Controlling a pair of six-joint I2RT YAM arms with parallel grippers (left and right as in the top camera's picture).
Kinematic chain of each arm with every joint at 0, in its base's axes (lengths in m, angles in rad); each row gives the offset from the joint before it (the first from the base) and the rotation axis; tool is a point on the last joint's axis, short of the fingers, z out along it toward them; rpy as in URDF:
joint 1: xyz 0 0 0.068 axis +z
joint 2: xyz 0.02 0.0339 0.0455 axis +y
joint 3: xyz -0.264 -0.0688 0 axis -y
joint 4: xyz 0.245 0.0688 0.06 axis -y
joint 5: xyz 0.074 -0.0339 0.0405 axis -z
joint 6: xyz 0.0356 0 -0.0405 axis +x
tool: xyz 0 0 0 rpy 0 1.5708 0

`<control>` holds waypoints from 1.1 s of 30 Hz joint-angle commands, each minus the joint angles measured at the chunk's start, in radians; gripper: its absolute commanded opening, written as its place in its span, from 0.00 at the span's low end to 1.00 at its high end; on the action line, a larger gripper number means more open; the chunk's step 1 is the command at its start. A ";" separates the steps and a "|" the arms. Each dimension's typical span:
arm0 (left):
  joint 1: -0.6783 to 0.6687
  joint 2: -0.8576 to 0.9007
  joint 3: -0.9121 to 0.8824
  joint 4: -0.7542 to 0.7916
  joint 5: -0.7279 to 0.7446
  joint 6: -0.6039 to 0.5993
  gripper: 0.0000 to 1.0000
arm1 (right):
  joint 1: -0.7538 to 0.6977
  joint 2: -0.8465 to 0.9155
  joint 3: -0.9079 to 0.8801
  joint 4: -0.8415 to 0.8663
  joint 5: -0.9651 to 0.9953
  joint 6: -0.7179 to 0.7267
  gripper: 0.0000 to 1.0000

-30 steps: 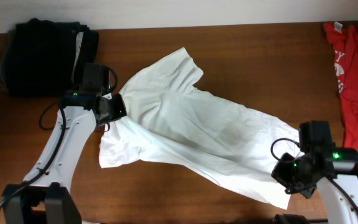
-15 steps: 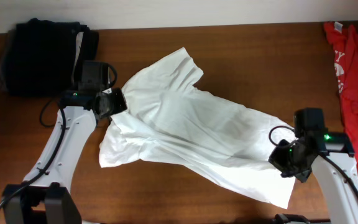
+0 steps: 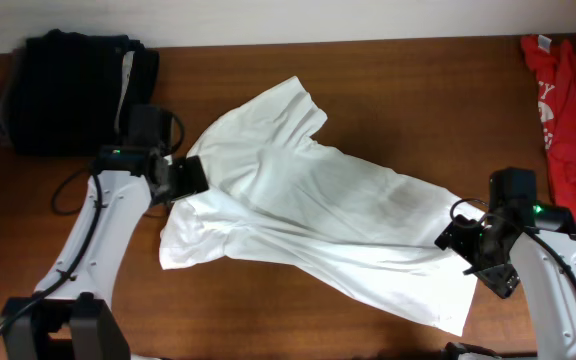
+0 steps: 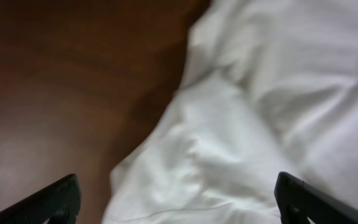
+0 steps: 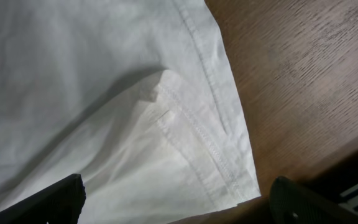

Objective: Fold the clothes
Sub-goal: 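Release the T-shirt and reposition both grippers at its lower edges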

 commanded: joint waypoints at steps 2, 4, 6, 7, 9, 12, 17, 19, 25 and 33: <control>0.087 -0.012 -0.002 -0.097 -0.027 -0.016 0.99 | -0.006 0.003 0.000 -0.005 -0.270 -0.155 0.98; 0.112 -0.010 -0.002 -0.143 0.009 -0.014 0.94 | 0.003 0.003 0.000 -0.015 -0.368 -0.202 0.98; 0.119 -0.002 -0.005 -0.166 0.029 -0.014 0.72 | 0.034 0.004 0.000 -0.015 -0.349 -0.212 0.98; 0.117 0.002 -0.010 -0.166 0.035 -0.014 0.62 | 0.050 0.004 -0.001 -0.013 -0.329 -0.212 0.98; 0.111 0.008 -0.026 -0.155 0.044 -0.014 0.46 | 0.087 0.004 -0.003 -0.011 -0.309 -0.211 0.99; 0.101 0.022 -0.063 -0.111 0.095 0.001 0.14 | 0.154 0.004 -0.003 -0.011 -0.309 -0.211 0.73; 0.092 0.063 -0.077 -0.051 0.204 0.085 0.01 | 0.244 0.004 -0.006 0.021 -0.306 -0.186 0.32; 0.089 0.080 -0.077 -0.038 0.208 0.089 0.01 | 0.275 0.004 -0.018 0.049 -0.287 -0.128 0.21; 0.088 0.144 -0.077 -0.003 0.255 0.146 0.01 | 0.322 0.031 -0.110 0.155 -0.241 -0.026 0.33; 0.090 0.281 -0.077 0.050 0.252 0.145 0.01 | 0.327 0.150 -0.227 0.293 -0.250 -0.019 0.35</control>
